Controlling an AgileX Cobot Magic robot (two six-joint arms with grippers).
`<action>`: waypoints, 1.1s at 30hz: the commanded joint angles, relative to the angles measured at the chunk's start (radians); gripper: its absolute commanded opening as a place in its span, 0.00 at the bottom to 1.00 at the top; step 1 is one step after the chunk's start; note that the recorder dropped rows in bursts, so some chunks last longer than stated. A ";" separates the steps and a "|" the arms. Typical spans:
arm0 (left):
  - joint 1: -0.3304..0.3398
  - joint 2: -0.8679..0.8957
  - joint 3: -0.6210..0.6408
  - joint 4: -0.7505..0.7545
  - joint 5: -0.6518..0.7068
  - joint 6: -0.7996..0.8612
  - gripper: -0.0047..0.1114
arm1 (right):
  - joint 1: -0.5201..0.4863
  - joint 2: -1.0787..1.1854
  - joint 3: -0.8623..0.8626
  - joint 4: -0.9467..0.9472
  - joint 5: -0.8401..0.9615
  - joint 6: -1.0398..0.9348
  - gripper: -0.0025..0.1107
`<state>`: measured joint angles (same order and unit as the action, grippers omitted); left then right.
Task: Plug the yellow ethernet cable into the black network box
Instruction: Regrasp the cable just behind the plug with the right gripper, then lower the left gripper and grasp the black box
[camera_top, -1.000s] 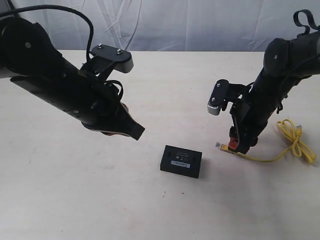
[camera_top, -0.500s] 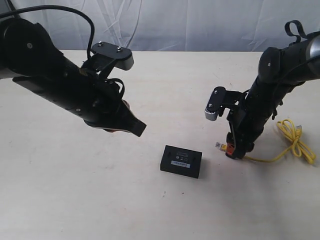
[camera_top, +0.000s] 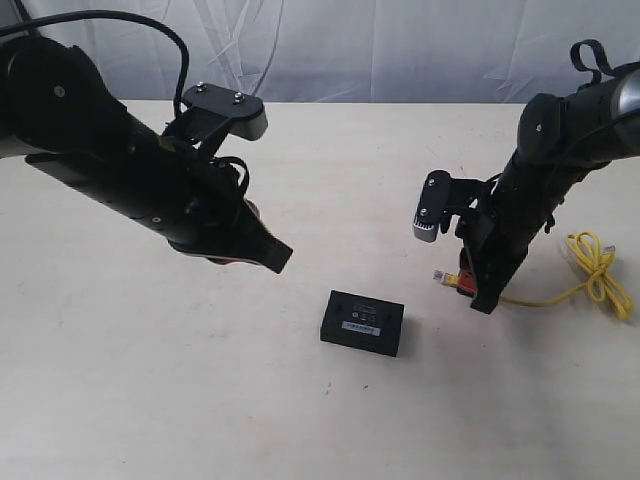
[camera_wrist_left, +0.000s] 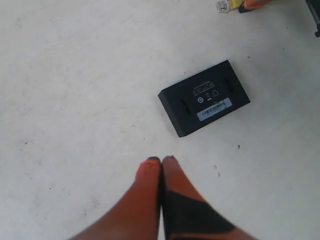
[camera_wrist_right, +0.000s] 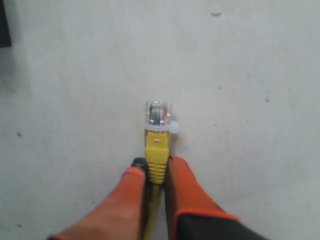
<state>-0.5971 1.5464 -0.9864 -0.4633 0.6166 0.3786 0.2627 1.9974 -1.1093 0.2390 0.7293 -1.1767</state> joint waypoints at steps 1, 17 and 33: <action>-0.005 0.001 -0.004 -0.014 0.026 0.022 0.04 | -0.002 0.019 0.008 0.022 0.027 -0.017 0.01; -0.093 0.183 -0.086 -0.159 0.041 0.009 0.93 | -0.086 0.017 -0.001 0.072 0.015 0.100 0.01; -0.223 0.451 -0.369 0.273 0.107 -0.545 0.92 | -0.086 0.017 -0.001 0.170 -0.025 0.104 0.01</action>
<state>-0.8065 1.9585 -1.3153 -0.2119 0.7132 -0.1322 0.1839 2.0052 -1.1099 0.3852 0.7274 -1.0734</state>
